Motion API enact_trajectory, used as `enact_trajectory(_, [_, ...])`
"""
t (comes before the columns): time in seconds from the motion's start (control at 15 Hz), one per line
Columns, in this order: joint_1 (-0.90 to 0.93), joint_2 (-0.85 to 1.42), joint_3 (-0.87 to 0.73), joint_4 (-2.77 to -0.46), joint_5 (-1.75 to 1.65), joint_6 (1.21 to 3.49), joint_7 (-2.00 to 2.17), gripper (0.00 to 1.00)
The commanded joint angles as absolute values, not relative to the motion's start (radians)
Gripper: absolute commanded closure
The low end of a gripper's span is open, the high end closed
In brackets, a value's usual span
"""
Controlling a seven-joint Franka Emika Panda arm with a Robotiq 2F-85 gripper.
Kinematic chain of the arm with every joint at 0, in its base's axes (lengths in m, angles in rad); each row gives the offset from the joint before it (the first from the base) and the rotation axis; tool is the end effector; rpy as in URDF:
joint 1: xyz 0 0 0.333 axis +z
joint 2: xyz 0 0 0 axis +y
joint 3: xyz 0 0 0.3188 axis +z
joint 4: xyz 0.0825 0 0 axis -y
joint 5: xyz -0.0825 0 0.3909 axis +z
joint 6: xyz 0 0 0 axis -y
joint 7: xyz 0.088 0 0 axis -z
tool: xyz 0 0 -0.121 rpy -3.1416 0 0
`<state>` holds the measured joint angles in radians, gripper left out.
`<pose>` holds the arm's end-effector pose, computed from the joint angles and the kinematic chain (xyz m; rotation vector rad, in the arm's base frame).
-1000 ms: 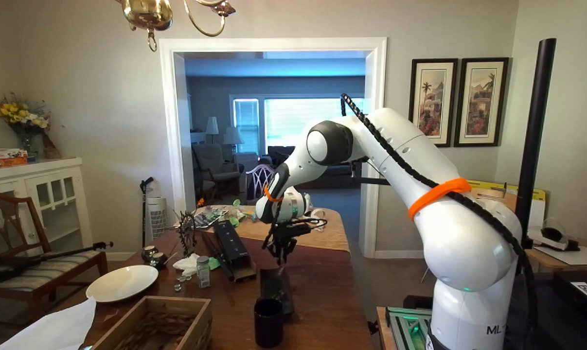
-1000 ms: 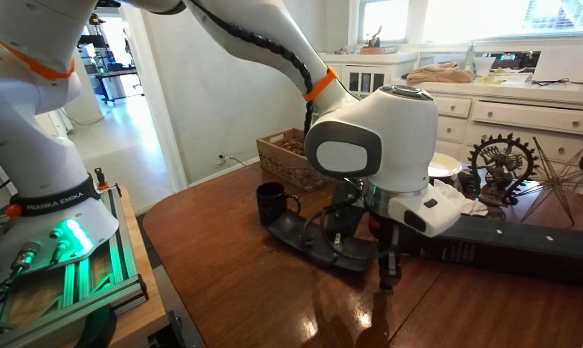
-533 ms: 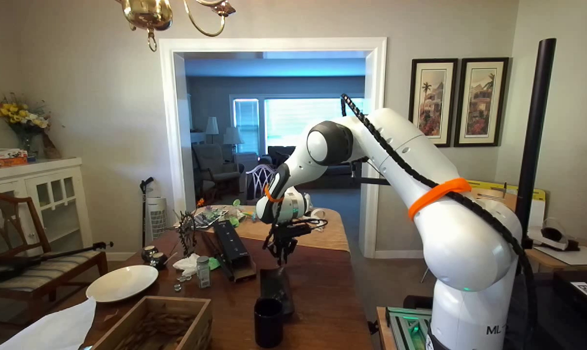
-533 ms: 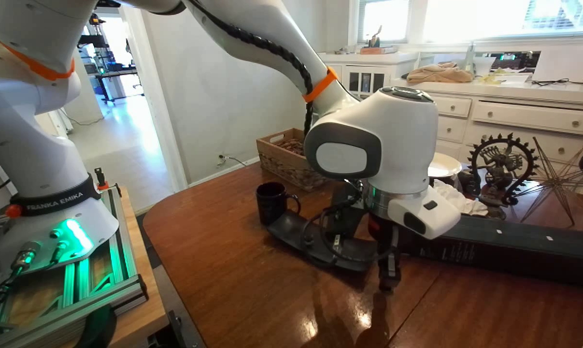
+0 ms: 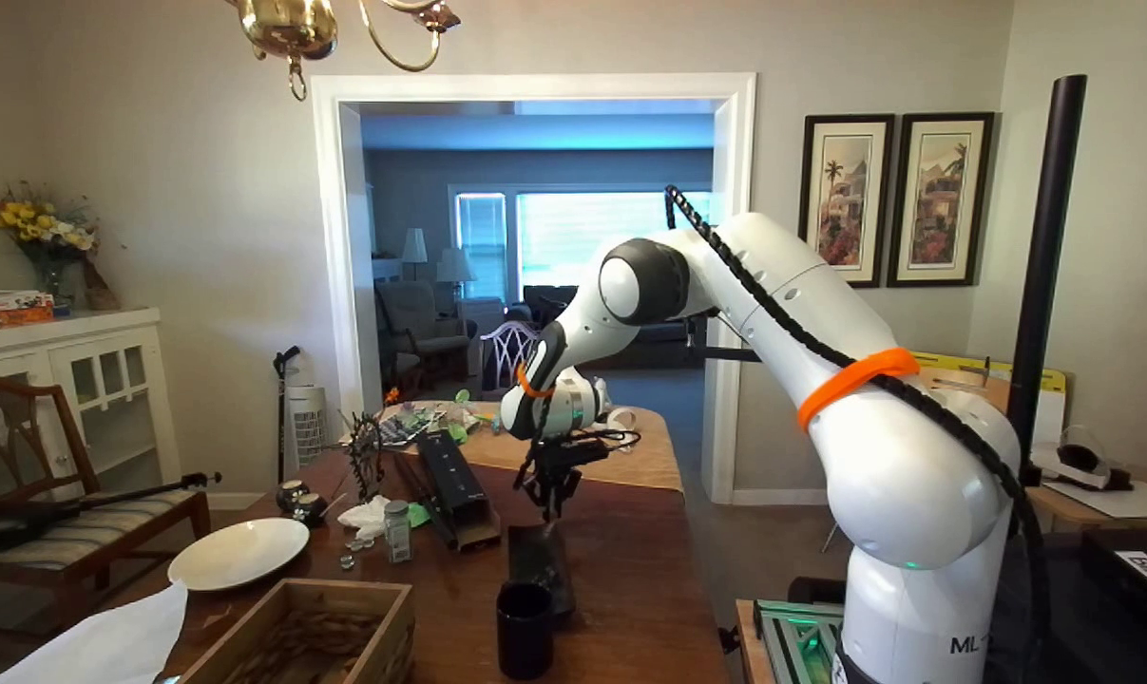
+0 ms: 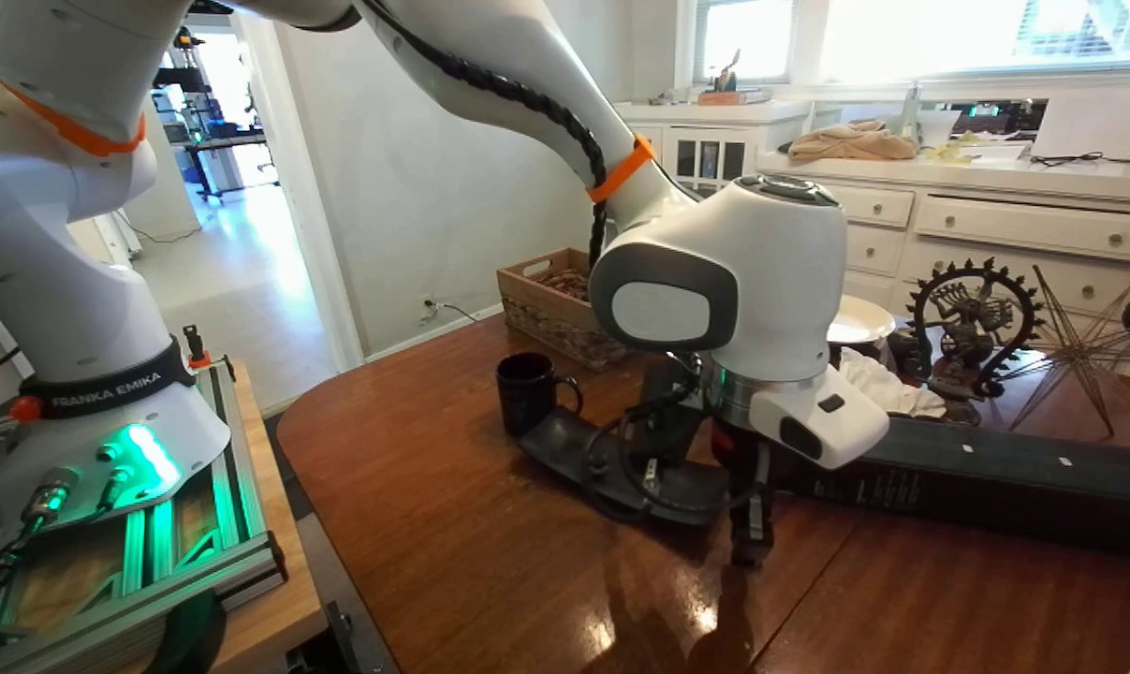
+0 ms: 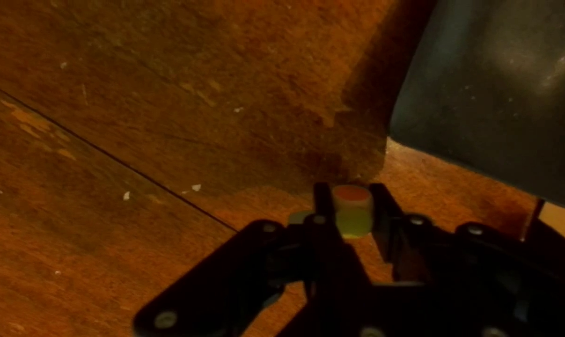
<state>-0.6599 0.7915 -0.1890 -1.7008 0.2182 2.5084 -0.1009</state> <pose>0.4561 -0.5033 0.1253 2.8358 -1.3087 0.0498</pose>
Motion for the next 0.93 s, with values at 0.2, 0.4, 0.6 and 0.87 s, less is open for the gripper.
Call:
enact_trajectory(0.2, [-0.675,0.809,-0.174,-1.676,0.234,2.492,-0.102,0.94])
enact_trajectory(0.4, [-0.683,0.805,-0.169,-1.677,0.242,2.492,-0.108,0.94])
enact_trajectory(0.6, [-0.695,0.806,-0.162,-1.672,0.248,2.492,-0.114,0.94])
enact_trajectory(0.87, [-0.709,0.807,-0.157,-1.668,0.250,2.495,-0.117,0.94])
